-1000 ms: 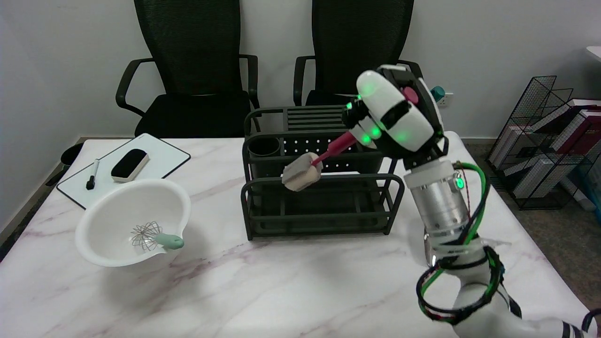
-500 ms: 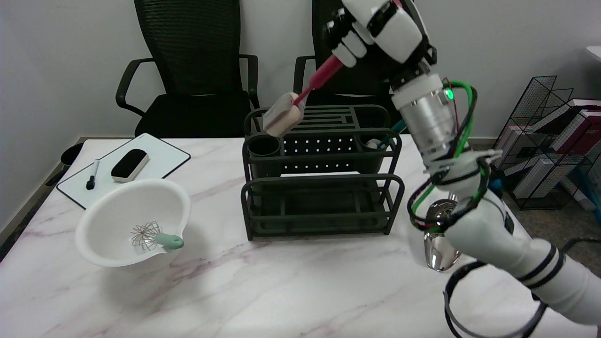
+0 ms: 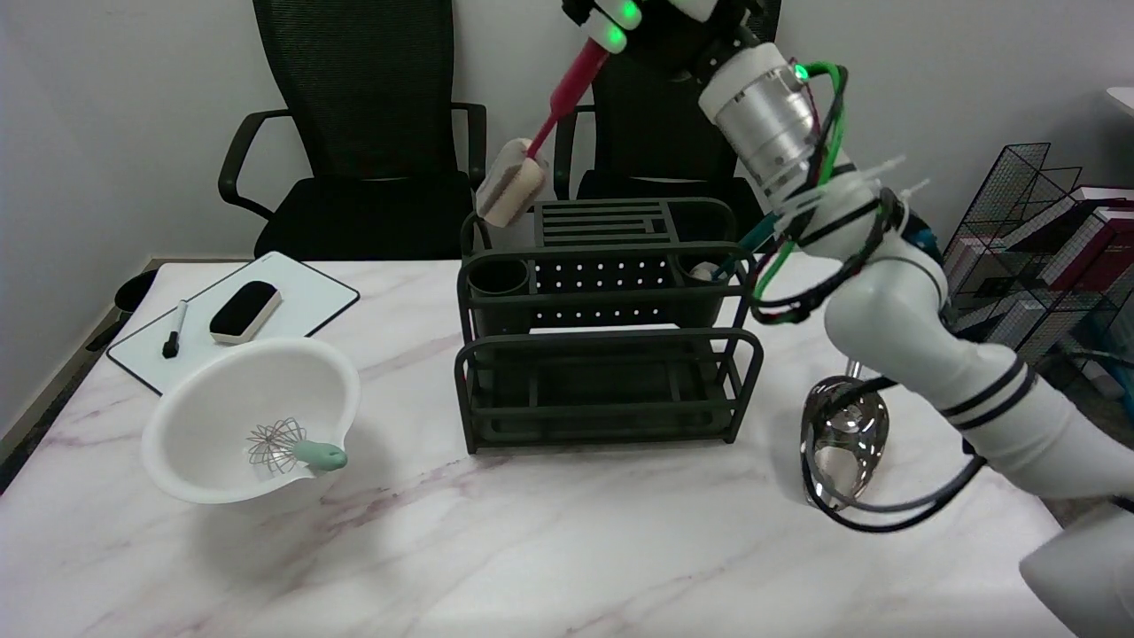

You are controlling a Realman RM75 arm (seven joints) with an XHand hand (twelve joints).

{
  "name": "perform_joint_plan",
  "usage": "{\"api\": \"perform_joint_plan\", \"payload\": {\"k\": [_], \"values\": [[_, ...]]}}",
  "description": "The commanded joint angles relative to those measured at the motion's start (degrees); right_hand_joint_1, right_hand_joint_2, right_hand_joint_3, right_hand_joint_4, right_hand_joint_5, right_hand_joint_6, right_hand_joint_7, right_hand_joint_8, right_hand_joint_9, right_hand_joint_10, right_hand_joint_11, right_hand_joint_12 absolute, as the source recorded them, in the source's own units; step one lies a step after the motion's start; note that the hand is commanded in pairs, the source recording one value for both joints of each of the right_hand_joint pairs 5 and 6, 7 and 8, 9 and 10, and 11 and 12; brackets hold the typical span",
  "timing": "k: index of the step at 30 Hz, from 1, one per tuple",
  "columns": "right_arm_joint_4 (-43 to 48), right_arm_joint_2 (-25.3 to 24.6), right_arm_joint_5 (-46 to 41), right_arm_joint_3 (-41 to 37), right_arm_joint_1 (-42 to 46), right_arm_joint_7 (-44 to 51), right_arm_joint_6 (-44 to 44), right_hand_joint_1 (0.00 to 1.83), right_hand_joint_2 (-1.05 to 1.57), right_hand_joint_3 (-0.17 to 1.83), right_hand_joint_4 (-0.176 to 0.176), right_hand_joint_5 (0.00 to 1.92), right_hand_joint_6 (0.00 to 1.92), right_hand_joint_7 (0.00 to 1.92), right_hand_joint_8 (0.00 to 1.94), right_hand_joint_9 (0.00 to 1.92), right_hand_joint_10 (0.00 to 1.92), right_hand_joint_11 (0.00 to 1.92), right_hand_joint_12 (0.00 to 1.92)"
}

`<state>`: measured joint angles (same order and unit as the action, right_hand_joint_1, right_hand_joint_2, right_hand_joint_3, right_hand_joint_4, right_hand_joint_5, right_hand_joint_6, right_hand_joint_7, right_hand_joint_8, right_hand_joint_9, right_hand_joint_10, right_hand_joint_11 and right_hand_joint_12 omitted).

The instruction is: Place the pink sponge bottle brush into the kitchen storage rack.

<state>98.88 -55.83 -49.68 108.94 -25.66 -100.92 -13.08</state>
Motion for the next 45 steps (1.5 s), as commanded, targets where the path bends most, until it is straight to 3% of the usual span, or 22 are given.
{"api": "perform_joint_plan", "payload": {"k": [1, 20, 45], "values": [[-15.4, -0.6, -0.3, 10.6, -21.4, -4.2, 13.2, 1.01, 1.57, 0.36, 0.0, 1.92, 1.92, 1.92, 1.92, 1.92, 1.92, 1.92, 1.92], [-25.0, -2.7, -0.2, 18.2, -26.5, -3.1, 11.3, 1.01, 1.57, 0.32, 0.0, 1.92, 1.92, 1.92, 1.92, 1.92, 1.92, 1.92, 1.92], [-27.9, -4.5, 3.4, 18.0, -26.9, -3.1, 6.0, 1.0, 1.57, 0.33, 0.0, 1.92, 1.92, 1.92, 1.92, 1.92, 1.92, 1.92, 1.92]]}}
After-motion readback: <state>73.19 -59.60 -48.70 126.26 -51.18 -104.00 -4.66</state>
